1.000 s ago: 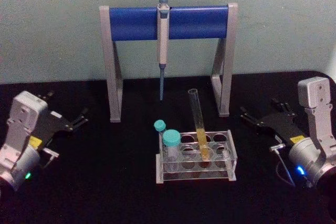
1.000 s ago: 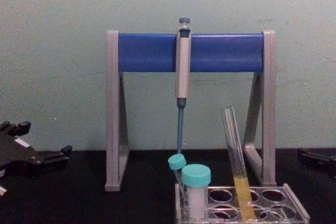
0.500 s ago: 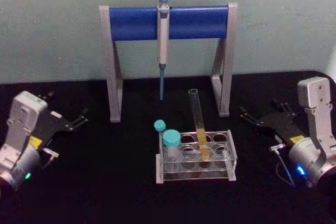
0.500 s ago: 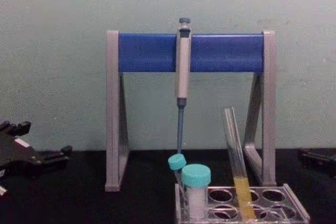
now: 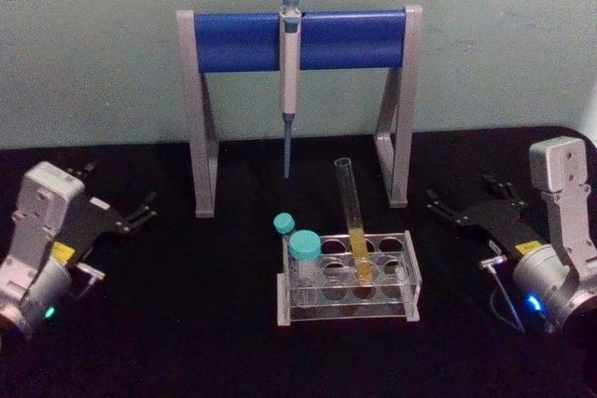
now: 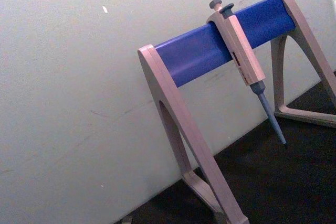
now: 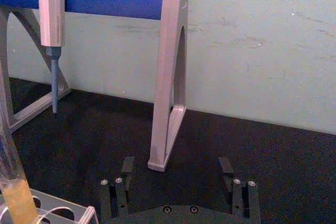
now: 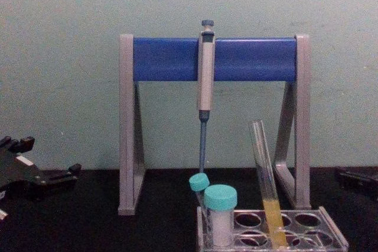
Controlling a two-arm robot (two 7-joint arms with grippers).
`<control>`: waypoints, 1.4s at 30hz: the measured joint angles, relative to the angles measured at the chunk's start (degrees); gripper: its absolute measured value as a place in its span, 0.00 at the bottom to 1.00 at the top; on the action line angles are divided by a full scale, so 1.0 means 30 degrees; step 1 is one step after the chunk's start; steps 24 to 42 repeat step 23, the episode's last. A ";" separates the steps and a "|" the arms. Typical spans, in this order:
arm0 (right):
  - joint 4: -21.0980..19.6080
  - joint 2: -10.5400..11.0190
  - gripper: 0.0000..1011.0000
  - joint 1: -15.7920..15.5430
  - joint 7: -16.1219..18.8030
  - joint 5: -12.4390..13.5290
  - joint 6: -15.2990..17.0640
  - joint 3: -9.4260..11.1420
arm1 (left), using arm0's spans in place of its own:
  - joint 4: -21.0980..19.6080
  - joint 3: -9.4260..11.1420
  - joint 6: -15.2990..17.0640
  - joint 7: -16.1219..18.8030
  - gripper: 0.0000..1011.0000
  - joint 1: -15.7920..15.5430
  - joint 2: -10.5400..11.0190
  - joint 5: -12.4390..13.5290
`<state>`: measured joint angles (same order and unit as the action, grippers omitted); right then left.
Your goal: Pick up the test tube from the test tube rack, shake it, then place it back into the test tube rack.
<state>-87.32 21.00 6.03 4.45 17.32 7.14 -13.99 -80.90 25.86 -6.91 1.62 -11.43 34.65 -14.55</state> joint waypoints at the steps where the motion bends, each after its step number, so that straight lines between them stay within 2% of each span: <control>1: 0.0000 0.0000 0.99 0.0001 0.0000 0.0000 0.0000 0.0001 | 0.0000 0.0000 -0.0001 0.0000 0.99 0.0001 0.0000 0.0000; 42: 0.0000 -0.0001 0.99 0.0000 -0.0001 -0.0001 0.0000 0.0000 | 0.0000 -0.0001 -0.0001 -0.0001 0.99 0.0000 0.0001 0.0000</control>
